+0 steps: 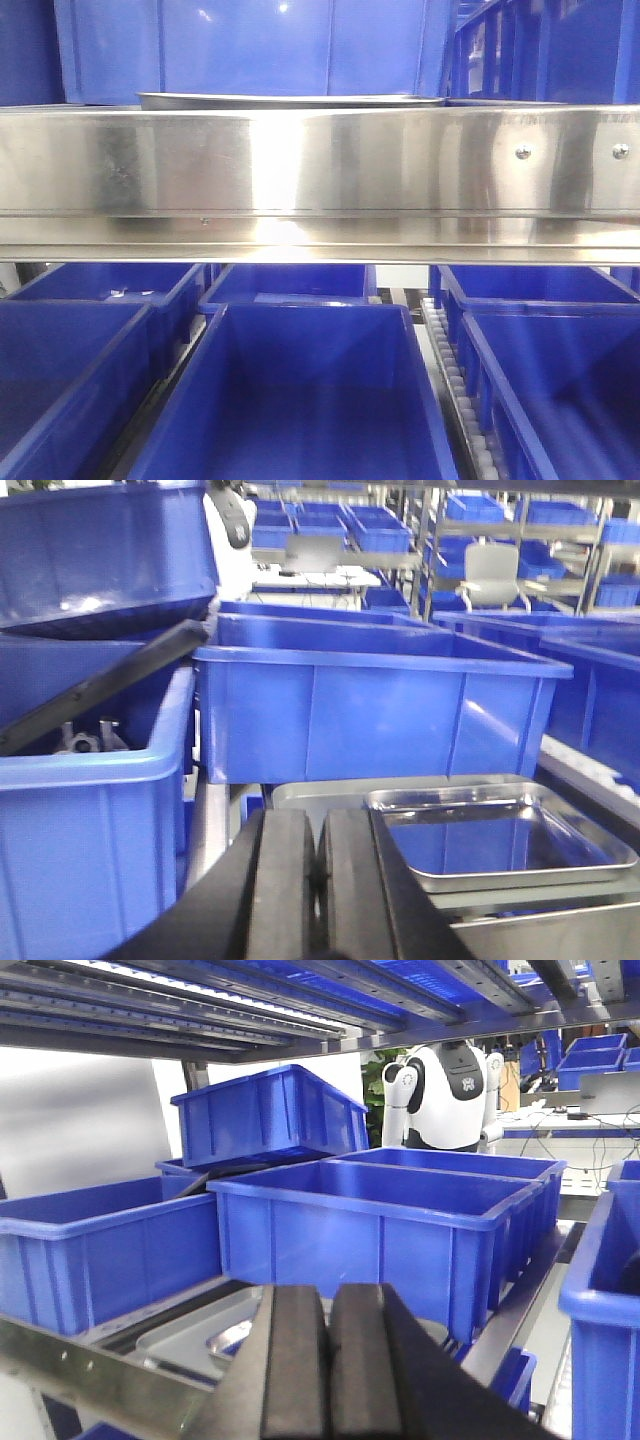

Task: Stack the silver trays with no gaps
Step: 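Open both grippers and withdraw them from the tray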

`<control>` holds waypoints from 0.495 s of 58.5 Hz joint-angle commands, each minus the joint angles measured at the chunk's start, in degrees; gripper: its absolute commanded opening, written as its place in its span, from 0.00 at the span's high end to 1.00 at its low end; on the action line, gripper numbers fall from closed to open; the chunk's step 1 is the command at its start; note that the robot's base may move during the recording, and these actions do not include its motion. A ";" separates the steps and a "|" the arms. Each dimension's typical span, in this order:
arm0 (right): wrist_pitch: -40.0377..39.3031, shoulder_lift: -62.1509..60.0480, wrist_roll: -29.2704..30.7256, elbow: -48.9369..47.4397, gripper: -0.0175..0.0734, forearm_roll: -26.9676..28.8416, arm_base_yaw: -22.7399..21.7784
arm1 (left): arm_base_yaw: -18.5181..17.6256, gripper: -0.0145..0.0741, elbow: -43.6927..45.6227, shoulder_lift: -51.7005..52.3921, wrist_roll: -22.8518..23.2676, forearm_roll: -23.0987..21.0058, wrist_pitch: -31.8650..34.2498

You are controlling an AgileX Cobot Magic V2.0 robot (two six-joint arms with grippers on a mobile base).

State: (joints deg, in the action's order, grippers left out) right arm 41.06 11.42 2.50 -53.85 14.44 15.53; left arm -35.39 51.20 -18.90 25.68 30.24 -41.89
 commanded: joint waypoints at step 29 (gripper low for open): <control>1.82 -2.78 0.65 0.25 0.89 -0.61 0.13 | 0.19 0.84 -0.16 2.41 0.18 0.09 0.22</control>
State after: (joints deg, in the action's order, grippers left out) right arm 43.83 8.70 2.54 -53.64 14.44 15.53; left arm -35.39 51.17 -16.71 25.68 30.24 -42.18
